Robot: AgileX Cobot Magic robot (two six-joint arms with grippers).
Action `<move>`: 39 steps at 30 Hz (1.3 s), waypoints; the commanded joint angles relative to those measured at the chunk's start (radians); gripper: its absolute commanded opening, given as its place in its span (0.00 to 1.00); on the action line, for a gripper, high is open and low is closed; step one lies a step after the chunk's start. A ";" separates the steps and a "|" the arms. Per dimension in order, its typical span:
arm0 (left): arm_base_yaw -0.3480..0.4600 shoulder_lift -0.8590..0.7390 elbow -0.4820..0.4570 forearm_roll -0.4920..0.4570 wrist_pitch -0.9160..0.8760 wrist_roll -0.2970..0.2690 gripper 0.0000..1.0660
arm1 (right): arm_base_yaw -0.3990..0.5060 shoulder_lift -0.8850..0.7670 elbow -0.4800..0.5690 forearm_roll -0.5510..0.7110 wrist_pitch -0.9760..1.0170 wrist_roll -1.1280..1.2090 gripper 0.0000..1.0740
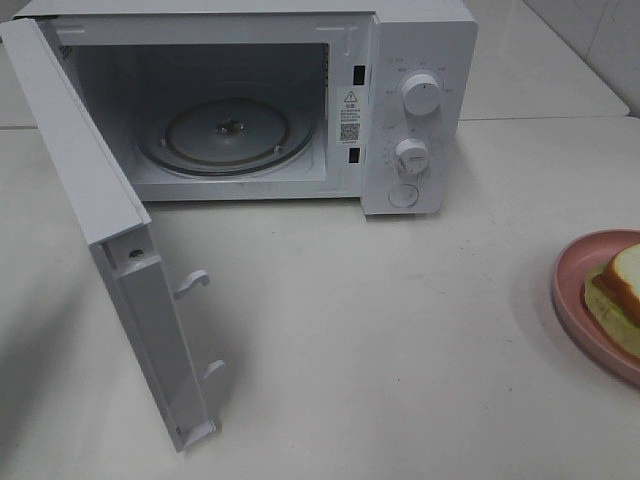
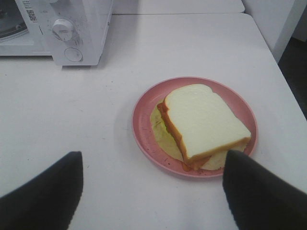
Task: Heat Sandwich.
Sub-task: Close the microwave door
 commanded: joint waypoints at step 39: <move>-0.592 0.386 -0.185 -0.596 -0.205 0.232 0.00 | -0.009 -0.027 0.002 0.000 -0.016 -0.005 0.70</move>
